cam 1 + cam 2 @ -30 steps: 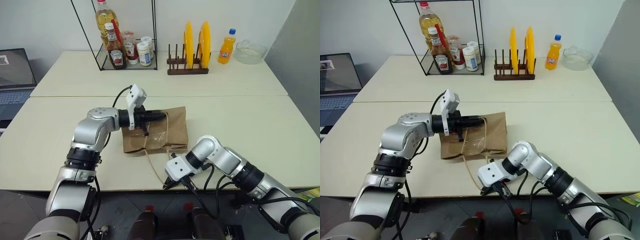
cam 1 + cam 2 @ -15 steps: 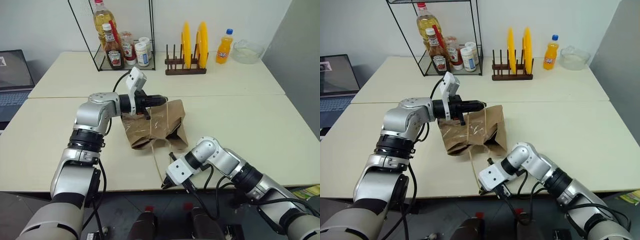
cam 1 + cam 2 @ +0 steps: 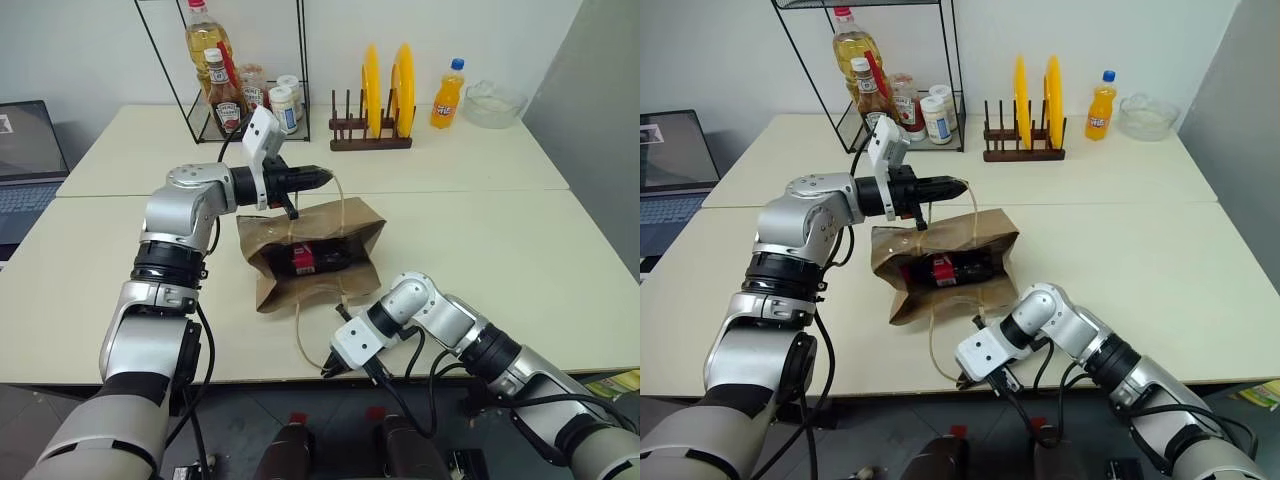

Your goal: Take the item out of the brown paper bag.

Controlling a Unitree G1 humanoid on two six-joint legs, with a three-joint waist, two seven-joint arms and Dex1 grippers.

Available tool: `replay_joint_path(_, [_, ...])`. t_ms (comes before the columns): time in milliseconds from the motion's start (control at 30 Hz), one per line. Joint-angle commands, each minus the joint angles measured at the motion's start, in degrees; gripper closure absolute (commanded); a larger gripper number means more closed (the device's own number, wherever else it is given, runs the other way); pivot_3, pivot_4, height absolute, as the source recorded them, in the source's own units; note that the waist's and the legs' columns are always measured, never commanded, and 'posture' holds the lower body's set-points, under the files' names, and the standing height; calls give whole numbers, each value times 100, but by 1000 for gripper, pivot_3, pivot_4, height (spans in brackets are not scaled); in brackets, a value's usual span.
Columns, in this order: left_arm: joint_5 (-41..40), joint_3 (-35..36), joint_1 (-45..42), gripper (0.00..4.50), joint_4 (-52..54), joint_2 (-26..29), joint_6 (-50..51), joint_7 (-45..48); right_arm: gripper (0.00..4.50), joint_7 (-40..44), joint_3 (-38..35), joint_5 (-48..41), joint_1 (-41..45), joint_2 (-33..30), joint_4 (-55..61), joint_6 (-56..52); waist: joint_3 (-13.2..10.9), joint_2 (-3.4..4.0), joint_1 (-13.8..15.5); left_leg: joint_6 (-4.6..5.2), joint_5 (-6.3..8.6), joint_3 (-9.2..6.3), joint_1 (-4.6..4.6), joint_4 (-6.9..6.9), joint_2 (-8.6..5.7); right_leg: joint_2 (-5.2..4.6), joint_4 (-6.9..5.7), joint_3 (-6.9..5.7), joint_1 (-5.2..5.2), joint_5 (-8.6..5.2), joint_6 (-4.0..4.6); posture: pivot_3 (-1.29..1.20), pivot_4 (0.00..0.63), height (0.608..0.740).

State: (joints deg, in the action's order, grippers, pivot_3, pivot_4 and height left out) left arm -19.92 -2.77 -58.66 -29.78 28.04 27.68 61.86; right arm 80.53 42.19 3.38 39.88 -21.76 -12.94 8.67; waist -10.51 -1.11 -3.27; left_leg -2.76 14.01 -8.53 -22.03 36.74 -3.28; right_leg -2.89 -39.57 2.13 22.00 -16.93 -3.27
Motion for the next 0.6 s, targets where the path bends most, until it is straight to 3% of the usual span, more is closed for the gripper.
replay_joint_path(33, [33,151,-154,4500,8,37,-141,-3,4481,-60,268,629,-38,-65,-583,-84,0,0,-2,2,1,0,1,-2,0,0,0,0,0,0,0,0,150,740])
replay_joint_path(367, [74,169,-210,4500,-55,38,-204,64,4481,146,-162,81,165,56,-342,-658,0,0,-7,2,1,-5,3,-3,4,6,-2,0,1,0,0,0,150,740])
replay_joint_path(467, [64,173,-207,4500,-39,39,-205,85,3689,202,-385,-230,127,68,31,-1275,-1,0,3,2,1,-7,-2,-2,1,5,-2,0,2,0,1,0,150,740])
replay_joint_path(600, [53,182,-191,4500,-12,42,-194,125,2254,183,-692,-608,5,-20,639,-2043,-1,0,19,-9,-5,-14,-46,11,-8,-3,-2,-6,30,1,1,0,150,740])
